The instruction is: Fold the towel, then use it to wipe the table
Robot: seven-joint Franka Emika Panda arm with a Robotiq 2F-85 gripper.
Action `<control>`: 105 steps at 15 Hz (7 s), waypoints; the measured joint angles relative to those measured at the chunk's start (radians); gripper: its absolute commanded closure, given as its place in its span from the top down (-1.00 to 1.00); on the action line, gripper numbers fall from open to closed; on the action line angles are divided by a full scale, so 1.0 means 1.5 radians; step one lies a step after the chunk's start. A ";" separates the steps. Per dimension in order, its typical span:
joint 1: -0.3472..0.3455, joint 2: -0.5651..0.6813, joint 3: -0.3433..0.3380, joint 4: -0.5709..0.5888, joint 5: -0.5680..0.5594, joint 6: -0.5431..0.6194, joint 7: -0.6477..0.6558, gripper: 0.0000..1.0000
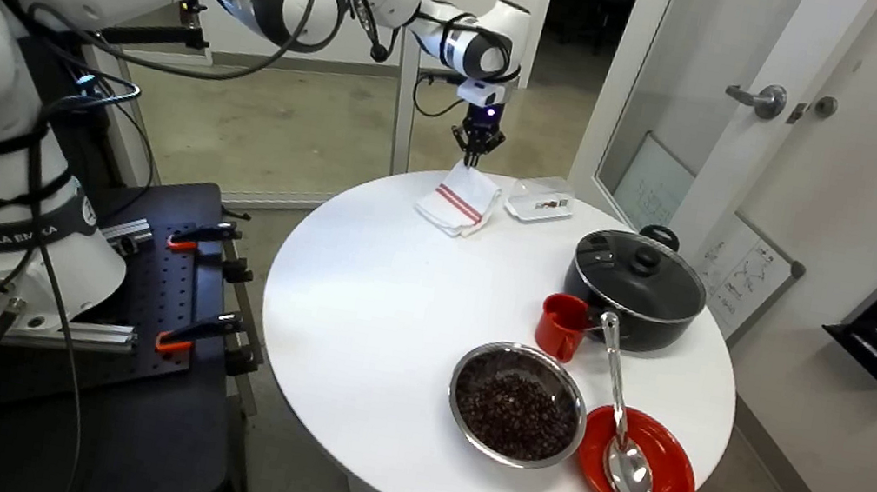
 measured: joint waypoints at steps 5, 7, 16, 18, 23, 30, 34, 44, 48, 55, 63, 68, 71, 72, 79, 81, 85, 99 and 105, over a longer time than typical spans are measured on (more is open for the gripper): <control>-0.010 -0.007 0.014 -0.036 0.004 0.003 -0.020 -0.98; -0.001 -0.010 0.013 -0.058 -0.002 0.003 -0.019 -0.98; 0.063 -0.054 -0.044 -0.176 -0.082 -0.025 0.004 -0.98; 0.072 -0.078 -0.061 -0.202 -0.098 -0.040 0.010 -0.98; 0.088 -0.131 -0.086 -0.267 -0.116 -0.057 0.016 -0.98; 0.106 -0.186 -0.082 -0.318 -0.131 0.023 0.024 -0.98; 0.116 -0.200 -0.080 -0.318 -0.146 0.087 0.027 -0.98; 0.101 -0.203 -0.066 -0.373 -0.151 0.103 0.024 -0.98; 0.076 -0.200 -0.044 -0.413 -0.151 0.090 0.023 -0.98; 0.028 -0.163 -0.027 -0.440 -0.144 0.077 0.023 -0.98; -0.007 -0.136 -0.008 -0.415 -0.116 0.026 0.023 -0.11; -0.014 -0.115 -0.001 -0.394 -0.105 -0.048 0.023 0.64; -0.013 -0.106 0.002 -0.367 -0.105 -0.103 0.016 0.99; -0.011 -0.105 0.004 -0.355 -0.105 -0.126 0.011 1.00; 0.039 -0.134 0.015 -0.249 -0.113 -0.288 -0.012 1.00; 0.051 -0.149 0.015 -0.236 -0.122 -0.285 -0.015 1.00; 0.055 -0.165 0.000 -0.254 -0.171 -0.122 -0.016 1.00; 0.066 -0.184 -0.055 -0.339 -0.325 0.161 -0.031 1.00; -0.015 -0.303 -0.024 -0.515 -0.295 0.372 -0.190 1.00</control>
